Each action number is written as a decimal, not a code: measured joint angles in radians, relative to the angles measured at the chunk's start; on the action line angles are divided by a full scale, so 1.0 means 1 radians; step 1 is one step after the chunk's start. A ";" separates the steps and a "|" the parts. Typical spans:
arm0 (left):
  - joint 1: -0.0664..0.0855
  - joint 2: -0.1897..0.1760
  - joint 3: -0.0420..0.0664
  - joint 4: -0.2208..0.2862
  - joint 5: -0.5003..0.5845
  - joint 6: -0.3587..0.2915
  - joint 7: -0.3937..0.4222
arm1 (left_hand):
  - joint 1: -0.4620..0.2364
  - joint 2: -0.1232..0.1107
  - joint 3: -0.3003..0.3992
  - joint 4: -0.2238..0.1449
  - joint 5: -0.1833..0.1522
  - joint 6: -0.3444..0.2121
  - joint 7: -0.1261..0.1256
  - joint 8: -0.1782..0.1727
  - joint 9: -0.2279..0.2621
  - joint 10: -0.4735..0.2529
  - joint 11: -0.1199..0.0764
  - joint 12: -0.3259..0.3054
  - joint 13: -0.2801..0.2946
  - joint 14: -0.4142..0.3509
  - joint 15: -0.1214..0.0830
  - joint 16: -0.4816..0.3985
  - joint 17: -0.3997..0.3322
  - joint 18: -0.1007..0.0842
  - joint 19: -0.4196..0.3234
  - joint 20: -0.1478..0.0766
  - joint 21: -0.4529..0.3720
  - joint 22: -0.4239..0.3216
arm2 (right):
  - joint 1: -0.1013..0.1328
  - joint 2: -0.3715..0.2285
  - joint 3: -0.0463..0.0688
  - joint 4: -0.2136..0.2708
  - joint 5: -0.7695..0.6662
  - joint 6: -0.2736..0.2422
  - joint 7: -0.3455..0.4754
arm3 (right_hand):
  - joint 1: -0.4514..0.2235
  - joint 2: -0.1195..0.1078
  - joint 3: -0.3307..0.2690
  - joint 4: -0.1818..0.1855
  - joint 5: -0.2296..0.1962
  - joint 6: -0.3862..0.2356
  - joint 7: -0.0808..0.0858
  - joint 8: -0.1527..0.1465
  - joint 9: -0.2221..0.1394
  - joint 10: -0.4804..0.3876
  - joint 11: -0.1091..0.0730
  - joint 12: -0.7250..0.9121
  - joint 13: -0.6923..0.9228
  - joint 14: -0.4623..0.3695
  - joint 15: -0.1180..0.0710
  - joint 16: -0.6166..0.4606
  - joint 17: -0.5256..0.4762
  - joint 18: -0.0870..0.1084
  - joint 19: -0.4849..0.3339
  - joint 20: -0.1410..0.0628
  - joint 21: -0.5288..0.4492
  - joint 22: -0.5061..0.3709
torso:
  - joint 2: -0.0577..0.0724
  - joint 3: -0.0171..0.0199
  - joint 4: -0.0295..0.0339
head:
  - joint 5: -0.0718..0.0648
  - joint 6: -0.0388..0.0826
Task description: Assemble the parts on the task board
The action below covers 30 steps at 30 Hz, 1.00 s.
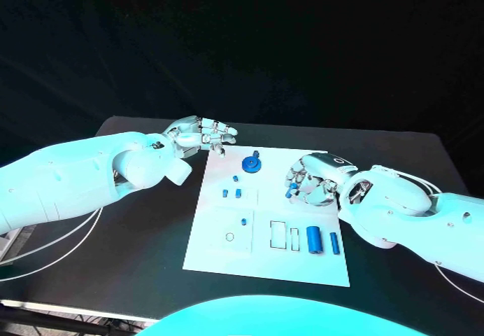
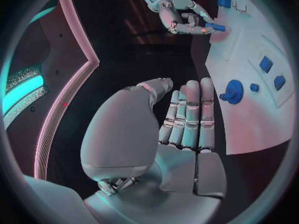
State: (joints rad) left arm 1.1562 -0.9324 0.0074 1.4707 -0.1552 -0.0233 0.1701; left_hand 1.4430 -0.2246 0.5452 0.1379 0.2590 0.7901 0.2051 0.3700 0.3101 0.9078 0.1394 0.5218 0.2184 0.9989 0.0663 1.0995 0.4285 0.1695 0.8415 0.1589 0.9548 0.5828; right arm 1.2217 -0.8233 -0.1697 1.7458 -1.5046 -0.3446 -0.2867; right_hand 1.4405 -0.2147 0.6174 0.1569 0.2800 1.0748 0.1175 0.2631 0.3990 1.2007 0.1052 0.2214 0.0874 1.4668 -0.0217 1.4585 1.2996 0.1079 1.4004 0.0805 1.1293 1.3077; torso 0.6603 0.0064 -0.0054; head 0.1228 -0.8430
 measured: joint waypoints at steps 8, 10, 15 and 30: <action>0.000 0.005 0.000 0.001 -0.004 0.001 -0.003 | 0.000 0.000 0.003 -0.003 0.000 0.000 0.000 0.000 0.000 0.000 0.000 0.000 0.000 0.000 0.000 0.000 0.000 0.000 0.000 0.000 0.000 0.000 | 0.004 0.014 0.003 0.043 0.019 -0.041 0.006 | -0.007 -0.007 0.012 -0.012 -0.002 0.000 0.000 0.000 0.002 0.004 0.004 -0.003 0.002 0.000 0.000 0.000 0.001 0.000 0.000 0.000 0.000 0.000 | 0.000 -0.0001 -0.0007 | -0.005 0.000; 0.000 0.007 0.000 0.001 -0.005 0.002 -0.003 | 0.000 0.000 0.003 -0.003 0.000 0.000 0.000 0.000 0.000 0.000 0.000 0.000 0.000 0.000 0.000 0.000 0.000 0.000 0.000 0.000 0.000 0.000 | -0.007 0.034 0.003 0.045 0.028 -0.049 0.010 | -0.007 -0.007 0.014 -0.014 -0.002 0.000 0.000 0.000 0.002 0.004 0.004 -0.004 0.002 0.000 0.000 0.000 0.001 0.000 0.000 0.000 0.000 0.000 | 0.000 0.0001 -0.0011 | -0.005 0.000; 0.000 0.011 0.000 0.001 -0.005 0.004 -0.003 | 0.004 0.004 0.000 -0.006 0.000 0.000 0.000 0.000 0.000 0.000 0.000 0.000 0.000 0.000 0.000 0.000 0.000 0.000 0.000 0.000 0.000 0.000 | -0.050 0.089 0.001 0.045 0.049 -0.061 0.020 | -0.009 -0.009 0.018 -0.018 -0.004 0.002 0.002 0.000 0.002 0.003 0.004 -0.006 0.001 0.000 0.000 0.000 -0.001 0.000 0.000 0.000 0.000 0.000 | 0.001 0.0005 -0.0004 | 0.000 -0.002; 0.000 0.020 0.000 -0.003 -0.005 0.009 -0.001 | 0.004 0.004 0.000 -0.006 0.000 0.000 0.000 0.000 -0.001 0.000 0.000 0.000 -0.001 0.000 0.000 0.000 0.000 0.000 0.000 0.000 0.000 0.000 | -0.137 0.224 -0.002 0.017 0.086 -0.071 0.062 | -0.014 -0.014 0.022 -0.028 -0.008 0.002 0.002 0.000 0.006 0.003 0.003 -0.011 0.001 0.000 0.000 0.000 -0.007 0.000 0.000 0.000 -0.016 0.000 | 0.002 -0.0010 0.0013 | 0.034 -0.014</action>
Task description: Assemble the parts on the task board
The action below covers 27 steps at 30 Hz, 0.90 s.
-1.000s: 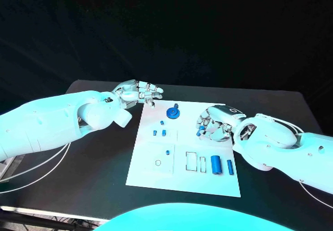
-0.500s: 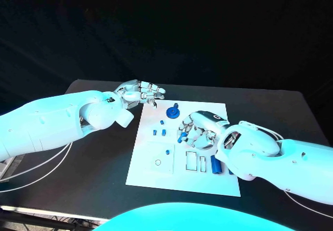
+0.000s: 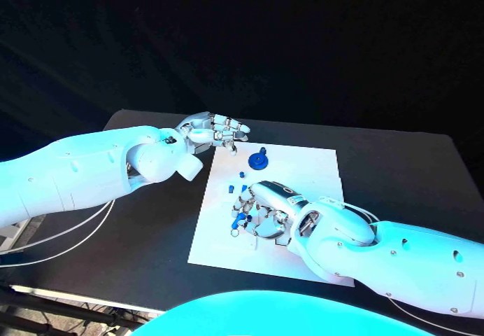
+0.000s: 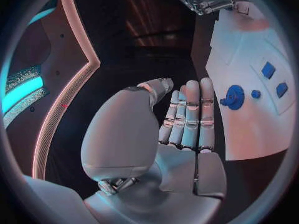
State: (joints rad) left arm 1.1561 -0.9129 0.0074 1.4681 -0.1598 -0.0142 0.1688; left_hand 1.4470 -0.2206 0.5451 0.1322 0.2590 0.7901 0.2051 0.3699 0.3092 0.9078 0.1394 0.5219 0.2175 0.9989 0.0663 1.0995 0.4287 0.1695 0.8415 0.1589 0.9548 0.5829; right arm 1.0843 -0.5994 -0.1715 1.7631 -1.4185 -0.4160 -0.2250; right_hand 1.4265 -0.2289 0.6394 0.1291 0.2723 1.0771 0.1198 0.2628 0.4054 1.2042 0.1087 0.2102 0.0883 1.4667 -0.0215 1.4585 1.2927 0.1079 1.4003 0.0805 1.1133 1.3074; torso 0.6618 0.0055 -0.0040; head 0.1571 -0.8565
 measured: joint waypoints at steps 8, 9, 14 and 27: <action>0.000 0.000 0.000 0.000 0.000 0.001 0.000 | 0.000 0.000 0.000 0.000 0.000 0.000 0.000 0.000 0.000 0.000 0.000 0.000 0.000 0.000 0.000 0.000 0.000 0.000 0.000 0.000 0.000 0.000 | -0.014 0.023 -0.006 -0.028 -0.004 0.009 -0.004 | -0.003 0.003 0.004 -0.004 0.001 0.000 0.000 0.000 0.001 0.000 0.000 -0.004 0.001 0.000 0.000 0.000 -0.001 0.000 0.000 0.000 0.000 0.000 | 0.000 -0.0007 -0.0004 | 0.011 -0.006; 0.000 0.000 0.000 0.000 0.000 0.001 0.000 | 0.000 0.000 0.000 0.000 0.000 0.000 0.000 0.000 0.000 0.000 0.000 0.000 0.000 0.000 0.000 0.000 0.000 0.000 0.000 0.000 0.000 0.000 | -0.016 0.025 -0.006 -0.031 -0.005 0.011 -0.006 | -0.003 0.003 0.004 -0.004 0.001 0.000 0.000 0.000 0.001 0.000 0.000 -0.004 0.001 0.000 0.000 0.000 -0.001 0.000 0.000 0.000 0.000 0.000 | 0.000 -0.0007 -0.0004 | 0.011 -0.007; 0.000 0.000 0.000 0.000 0.000 0.001 0.000 | 0.000 0.000 0.000 0.000 0.000 0.000 0.000 0.000 0.000 0.000 0.000 0.000 0.000 0.000 0.000 0.000 0.000 0.000 0.000 0.000 0.000 0.000 | -0.023 0.035 -0.008 -0.039 -0.016 0.021 -0.021 | -0.004 0.004 0.004 -0.004 0.002 0.000 0.000 0.004 0.001 0.000 0.000 -0.006 0.001 0.000 0.000 0.000 -0.003 0.000 0.000 0.000 0.000 0.001 | 0.000 -0.0004 -0.0007 | 0.014 -0.011; 0.000 -0.001 0.000 0.000 0.000 0.002 0.000 | 0.000 0.000 0.000 0.000 0.000 -0.002 -0.002 0.003 0.000 0.000 0.000 0.000 0.000 0.000 0.000 -0.003 0.000 0.000 0.000 0.000 0.000 0.000 | -0.029 0.046 -0.009 -0.048 -0.070 0.041 -0.072 | -0.003 0.006 0.003 -0.016 0.001 -0.003 -0.001 0.004 0.007 0.000 0.000 -0.008 0.001 0.000 0.000 0.000 -0.006 0.000 -0.004 -0.004 -0.005 0.001 | 0.000 0.0002 -0.0011 | 0.014 -0.011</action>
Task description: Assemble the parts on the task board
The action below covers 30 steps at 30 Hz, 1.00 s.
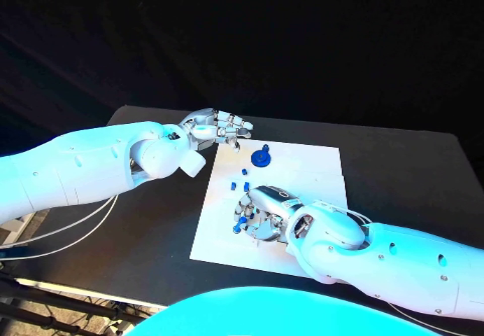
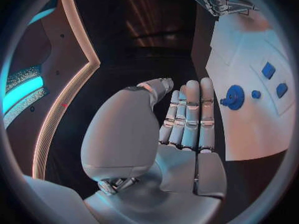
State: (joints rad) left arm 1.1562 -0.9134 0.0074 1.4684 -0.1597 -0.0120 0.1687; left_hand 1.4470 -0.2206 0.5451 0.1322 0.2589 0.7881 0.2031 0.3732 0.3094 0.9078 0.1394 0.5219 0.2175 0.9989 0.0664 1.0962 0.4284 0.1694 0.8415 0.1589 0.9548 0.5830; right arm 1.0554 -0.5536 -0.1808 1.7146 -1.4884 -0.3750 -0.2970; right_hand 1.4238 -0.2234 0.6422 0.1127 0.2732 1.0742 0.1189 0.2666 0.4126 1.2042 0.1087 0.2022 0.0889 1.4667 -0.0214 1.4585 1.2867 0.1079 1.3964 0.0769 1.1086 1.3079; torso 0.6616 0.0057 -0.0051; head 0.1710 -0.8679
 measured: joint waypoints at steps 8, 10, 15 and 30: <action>0.000 0.000 0.000 0.000 0.000 0.001 0.000 | 0.000 0.000 0.000 0.000 0.000 -0.001 -0.001 0.003 -0.001 0.000 0.000 0.000 -0.001 0.000 0.000 -0.001 -0.001 0.000 0.000 0.000 0.000 0.000 | -0.001 0.008 -0.001 0.000 -0.038 0.007 -0.018 | 0.000 0.000 0.001 -0.001 -0.001 0.000 0.000 0.000 -0.001 0.000 0.000 0.000 0.002 0.000 0.000 0.000 0.000 0.000 0.000 0.000 0.000 0.000 | 0.000 0.0004 -0.0002 | 0.000 0.001; 0.000 0.000 0.000 0.000 0.000 0.001 0.000 | 0.000 0.000 0.000 0.000 0.000 -0.001 -0.001 0.003 -0.001 0.000 0.000 0.000 -0.001 0.000 0.000 -0.001 -0.001 0.000 0.000 0.000 0.000 0.000 | -0.003 0.011 -0.001 -0.002 -0.048 0.009 -0.023 | 0.000 0.000 0.001 -0.001 -0.001 0.000 0.000 0.000 -0.001 0.000 0.000 0.000 0.002 0.000 0.000 0.000 0.000 0.000 0.000 0.000 0.000 0.000 | 0.000 0.0004 -0.0003 | 0.000 0.001; 0.000 0.000 0.000 0.000 0.000 0.002 0.000 | 0.000 0.000 0.000 0.000 0.000 -0.001 -0.001 0.003 -0.001 0.000 0.000 0.000 -0.001 0.000 0.000 -0.001 -0.001 0.000 0.000 0.000 0.000 0.000 | -0.007 0.020 -0.002 -0.004 -0.073 0.013 -0.033 | 0.000 0.000 -0.002 -0.004 -0.001 0.000 0.000 -0.001 -0.002 0.000 0.000 0.000 0.002 0.000 0.000 0.000 0.000 0.000 0.000 0.000 0.000 0.000 | 0.000 0.0004 -0.0003 | 0.000 0.002; 0.000 0.000 0.000 0.000 0.000 0.004 -0.001 | 0.000 0.000 0.000 0.000 0.000 -0.001 -0.001 0.003 -0.001 -0.004 0.004 0.000 -0.001 0.000 0.000 -0.001 -0.001 0.000 0.000 0.000 0.000 0.000 | -0.007 0.033 -0.002 -0.006 -0.094 0.056 -0.032 | -0.046 -0.036 -0.027 -0.047 0.000 -0.069 0.026 -0.033 -0.010 -0.003 -0.032 -0.033 0.005 -0.002 0.013 0.000 -0.002 0.000 -0.014 0.015 -0.031 0.000 | 0.000 -0.0005 0.0000 | -0.002 -0.001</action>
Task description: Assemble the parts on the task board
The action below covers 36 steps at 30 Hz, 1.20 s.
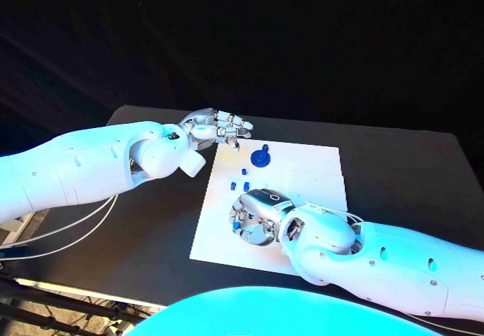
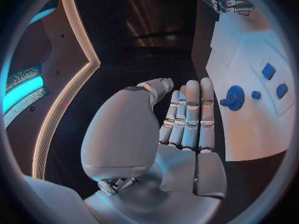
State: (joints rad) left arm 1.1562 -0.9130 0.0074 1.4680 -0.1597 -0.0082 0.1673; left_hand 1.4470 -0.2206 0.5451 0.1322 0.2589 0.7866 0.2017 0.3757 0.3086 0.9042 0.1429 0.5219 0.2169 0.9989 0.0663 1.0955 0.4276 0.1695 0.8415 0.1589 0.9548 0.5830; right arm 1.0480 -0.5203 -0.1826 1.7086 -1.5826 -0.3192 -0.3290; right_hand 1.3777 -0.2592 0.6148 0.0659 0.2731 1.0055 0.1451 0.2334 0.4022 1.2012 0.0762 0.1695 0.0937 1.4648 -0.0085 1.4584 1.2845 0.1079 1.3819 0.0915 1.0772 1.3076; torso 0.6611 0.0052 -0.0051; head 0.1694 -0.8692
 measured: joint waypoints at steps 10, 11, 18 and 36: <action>0.000 -0.001 0.000 0.000 0.000 0.002 -0.001 | 0.000 0.000 0.000 0.000 0.000 0.000 0.000 0.000 0.000 0.000 0.000 0.000 -0.001 0.000 0.000 0.000 0.000 0.000 0.000 0.000 0.000 0.000 | -0.004 -0.004 -0.005 0.000 -0.001 0.009 -0.004 | -0.018 -0.019 -0.025 -0.024 0.002 -0.074 0.006 -0.046 -0.018 -0.114 0.018 -0.004 0.001 0.001 0.016 -0.027 -0.050 0.000 -0.025 0.018 -0.074 0.000 | 0.000 0.0009 -0.0007 | 0.000 0.002; 0.000 -0.001 0.000 0.000 0.000 0.002 -0.001 | 0.000 0.000 0.000 0.000 0.000 0.000 0.000 0.000 0.000 0.000 0.000 0.000 -0.001 0.000 0.000 0.000 0.000 0.000 0.000 0.000 0.000 0.000 | -0.004 -0.005 -0.005 0.000 -0.001 0.009 -0.004 | -0.018 -0.018 -0.028 -0.027 0.002 -0.081 0.005 -0.050 -0.019 -0.129 0.021 0.000 0.001 0.002 0.016 -0.034 -0.061 0.000 -0.028 0.020 -0.088 0.000 | 0.000 0.0010 -0.0007 | 0.000 0.002; 0.000 -0.001 0.000 0.000 0.000 0.003 -0.002 | 0.000 0.000 0.000 0.000 0.000 0.000 0.000 0.000 -0.001 0.000 0.000 0.004 -0.001 0.000 0.000 0.000 0.000 0.000 0.000 0.000 0.000 0.000 | -0.005 -0.009 -0.006 0.004 -0.001 0.005 -0.004 | -0.022 -0.022 -0.080 -0.038 0.002 -0.116 0.002 -0.066 -0.022 -0.231 0.033 0.049 0.006 0.002 0.023 -0.068 -0.119 0.000 -0.060 0.028 -0.183 -0.021 | 0.000 0.0014 -0.0007 | -0.002 0.007; 0.000 -0.006 0.000 -0.007 0.000 0.007 -0.005 | 0.000 0.000 0.000 0.000 0.000 0.000 0.000 0.000 -0.001 0.000 0.000 0.004 -0.001 0.000 0.000 0.000 0.000 0.000 0.000 0.000 0.000 0.000 | 0.078 -0.197 0.000 0.078 0.078 -0.128 0.125 | 0.103 0.050 -0.356 0.045 0.008 -0.183 0.011 -0.090 -0.027 -0.419 0.036 0.364 0.047 -0.037 0.037 -0.121 -0.234 0.040 -0.113 0.036 -0.360 -0.095 | -0.002 0.0006 -0.0026 | -0.055 0.023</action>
State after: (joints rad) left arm 1.1562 -0.9185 0.0072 1.4614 -0.1598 -0.0009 0.1623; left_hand 1.4470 -0.2206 0.5451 0.1323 0.2589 0.7867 0.2017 0.3757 0.3075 0.9043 0.1429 0.5258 0.2163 0.9989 0.0663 1.0955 0.4277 0.1695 0.8415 0.1590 0.9548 0.5830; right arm 1.1262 -0.7176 -0.1823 1.7865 -1.5049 -0.4473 -0.2038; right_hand 1.4807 -0.2093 0.2585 0.1113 0.2810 0.8221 0.1558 0.1434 0.3749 0.7820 0.1118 0.5330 0.1412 1.4281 0.0282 1.3372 1.0508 0.1477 1.2690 0.1272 0.7174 1.2124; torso 0.6587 0.0058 -0.0077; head 0.1145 -0.8458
